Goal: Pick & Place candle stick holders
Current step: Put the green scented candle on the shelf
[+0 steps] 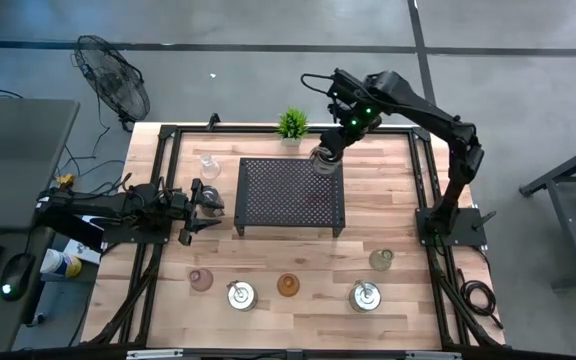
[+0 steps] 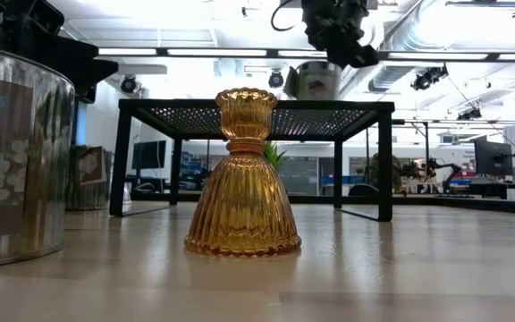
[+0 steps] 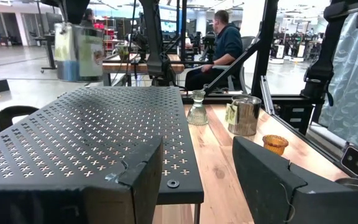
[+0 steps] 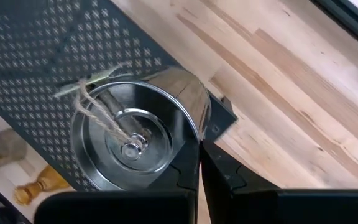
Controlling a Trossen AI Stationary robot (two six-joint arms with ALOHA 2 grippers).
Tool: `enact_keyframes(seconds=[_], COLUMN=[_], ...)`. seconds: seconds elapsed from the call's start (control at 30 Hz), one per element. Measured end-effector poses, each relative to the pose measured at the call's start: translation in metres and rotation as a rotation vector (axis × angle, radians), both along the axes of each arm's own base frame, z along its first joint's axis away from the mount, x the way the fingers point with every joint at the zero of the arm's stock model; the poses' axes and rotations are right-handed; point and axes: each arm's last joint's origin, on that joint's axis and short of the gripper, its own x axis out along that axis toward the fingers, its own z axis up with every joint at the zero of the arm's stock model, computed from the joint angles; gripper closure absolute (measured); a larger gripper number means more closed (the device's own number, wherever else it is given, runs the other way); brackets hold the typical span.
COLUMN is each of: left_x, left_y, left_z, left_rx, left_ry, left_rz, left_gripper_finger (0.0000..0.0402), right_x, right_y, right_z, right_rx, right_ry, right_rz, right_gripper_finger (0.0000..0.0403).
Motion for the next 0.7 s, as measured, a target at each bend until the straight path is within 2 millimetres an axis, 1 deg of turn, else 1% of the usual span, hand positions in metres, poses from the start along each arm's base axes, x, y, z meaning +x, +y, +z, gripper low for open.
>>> enact_keyframes(seconds=[0.27, 0.47, 0.7], left_x=[0.000, 0.000, 0.000], left_y=[0.000, 0.000, 0.000], left_z=[0.000, 0.000, 0.000], left_rx=[0.000, 0.000, 0.000], left_ry=[0.000, 0.000, 0.000], left_rz=[0.000, 0.000, 0.000], left_gripper_finger=[0.0213, 0.0213, 0.0213], right_x=[0.001, 0.004, 0.007], right_y=[0.001, 0.009, 0.015], right_z=[0.000, 0.000, -0.011], right_rx=[-0.003, -0.002, 0.008], right_ry=[0.001, 0.008, 0.058], right_rz=[-0.003, 0.020, 0.055], right_gripper_finger=[0.0403, 0.0403, 0.0403])
